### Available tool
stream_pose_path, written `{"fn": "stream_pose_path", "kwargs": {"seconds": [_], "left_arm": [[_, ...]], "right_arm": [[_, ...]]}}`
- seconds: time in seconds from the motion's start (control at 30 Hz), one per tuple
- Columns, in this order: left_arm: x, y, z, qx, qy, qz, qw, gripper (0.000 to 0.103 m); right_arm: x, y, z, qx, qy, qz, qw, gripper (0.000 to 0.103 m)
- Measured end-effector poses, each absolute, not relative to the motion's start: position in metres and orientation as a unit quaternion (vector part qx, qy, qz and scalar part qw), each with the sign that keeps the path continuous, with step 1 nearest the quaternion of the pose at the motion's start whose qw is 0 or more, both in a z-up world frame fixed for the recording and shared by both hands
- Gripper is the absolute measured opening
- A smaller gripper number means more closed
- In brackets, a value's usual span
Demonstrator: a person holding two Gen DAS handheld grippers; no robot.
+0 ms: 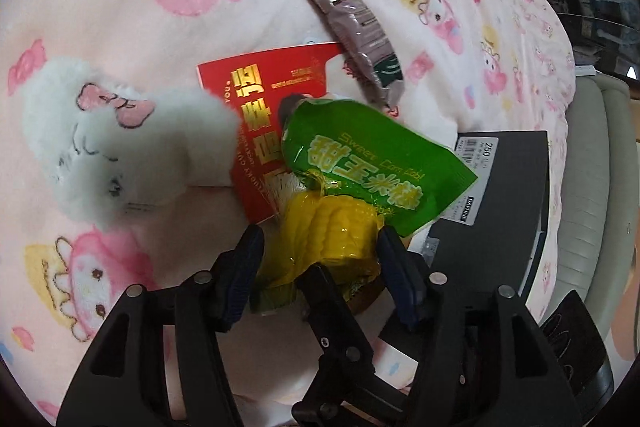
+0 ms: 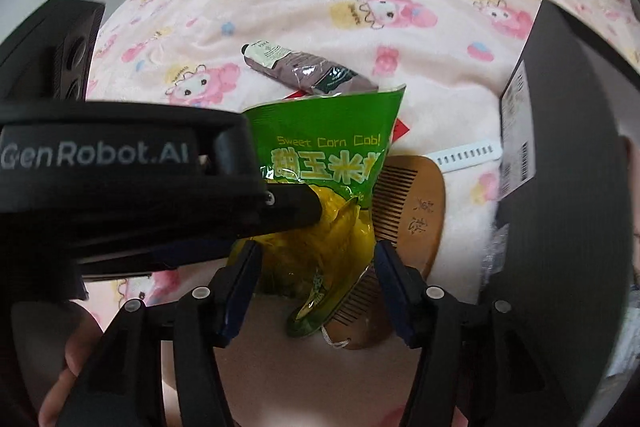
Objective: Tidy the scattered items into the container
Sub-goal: 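Grasp the green sweet corn candy bag with the right tool and lift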
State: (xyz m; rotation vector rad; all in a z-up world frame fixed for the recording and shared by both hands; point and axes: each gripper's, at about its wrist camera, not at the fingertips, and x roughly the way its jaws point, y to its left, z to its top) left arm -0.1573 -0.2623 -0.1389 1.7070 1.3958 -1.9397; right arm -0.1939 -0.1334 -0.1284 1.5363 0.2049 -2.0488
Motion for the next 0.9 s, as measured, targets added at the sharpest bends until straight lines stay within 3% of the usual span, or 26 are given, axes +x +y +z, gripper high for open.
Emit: {"fn": "stream_pose_path", "kwargs": {"seconds": [0.03,0.1,0.47,0.67,0.83,0.9], "left_arm": [[-0.158,-0.262,-0.138,0.578,0.468,-0.661,0.101,0.059],[-0.158,-0.258,-0.134,0.577,0.453,-0.673,0.094,0.056],[-0.111,-0.224,-0.085,0.528,0.423,-0.735,0.034,0.052],[-0.093,-0.165,-0.054,0.542,0.371,-0.753,-0.027,0.051],[-0.094,-0.114,-0.059,0.572,0.333,-0.748,-0.046,0.055],[-0.095,-0.097,-0.075,0.586,0.346,-0.728,-0.078,0.043]], "right_arm": [[-0.194,-0.132,-0.129,0.572,0.073,-0.765,0.286,0.054],[-0.191,-0.131,-0.127,0.567,0.066,-0.763,0.304,0.038],[-0.15,-0.093,-0.082,0.531,0.056,-0.789,0.304,0.038],[-0.107,-0.04,-0.046,0.496,0.054,-0.815,0.294,0.038],[-0.078,0.006,-0.036,0.486,0.041,-0.82,0.299,0.037],[-0.072,0.019,-0.043,0.499,0.029,-0.812,0.3,0.037]]}}
